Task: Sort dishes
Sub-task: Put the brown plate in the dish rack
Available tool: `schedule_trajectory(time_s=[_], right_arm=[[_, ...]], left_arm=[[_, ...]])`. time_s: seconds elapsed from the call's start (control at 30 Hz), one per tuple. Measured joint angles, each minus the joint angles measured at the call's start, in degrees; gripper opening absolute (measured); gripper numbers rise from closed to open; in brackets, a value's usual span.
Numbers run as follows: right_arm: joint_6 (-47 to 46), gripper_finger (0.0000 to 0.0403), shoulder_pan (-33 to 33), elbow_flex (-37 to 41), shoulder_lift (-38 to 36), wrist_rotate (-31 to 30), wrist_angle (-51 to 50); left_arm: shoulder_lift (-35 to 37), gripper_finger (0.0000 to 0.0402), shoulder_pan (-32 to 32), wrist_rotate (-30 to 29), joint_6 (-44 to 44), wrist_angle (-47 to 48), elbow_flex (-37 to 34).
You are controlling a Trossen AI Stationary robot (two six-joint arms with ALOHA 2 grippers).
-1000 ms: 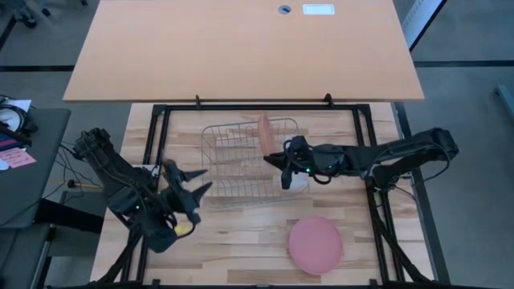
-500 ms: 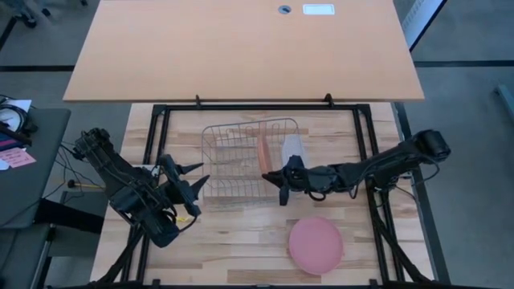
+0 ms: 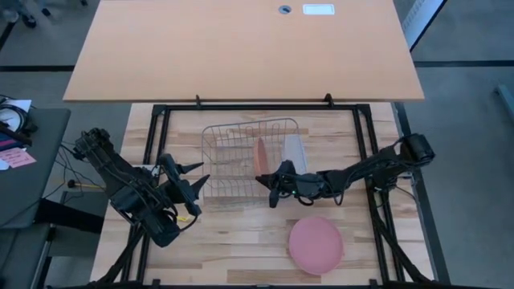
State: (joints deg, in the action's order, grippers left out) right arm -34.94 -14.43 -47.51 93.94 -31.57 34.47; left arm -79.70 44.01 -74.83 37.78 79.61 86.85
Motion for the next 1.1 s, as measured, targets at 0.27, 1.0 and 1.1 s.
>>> schedule_trajectory(time_s=[0.27, 1.0, 1.1], right_arm=[[-1.3, 0.0000, 0.3, 0.1, 0.2, 1.2, -0.9], [-10.5, 0.0000, 1.4, 0.0, -4.6, 6.4, -7.9], [-12.5, 0.0000, 1.9, 0.0, -4.6, 6.3, -7.7]], left_arm=[[0.0, 0.0175, 0.0, 0.0, -0.2, 0.1, 0.0], [0.0, 0.0175, 0.0, 2.5, -0.2, 0.7, 0.0], [0.0, 0.0175, 0.0, 2.5, -0.2, 0.7, 0.0]])
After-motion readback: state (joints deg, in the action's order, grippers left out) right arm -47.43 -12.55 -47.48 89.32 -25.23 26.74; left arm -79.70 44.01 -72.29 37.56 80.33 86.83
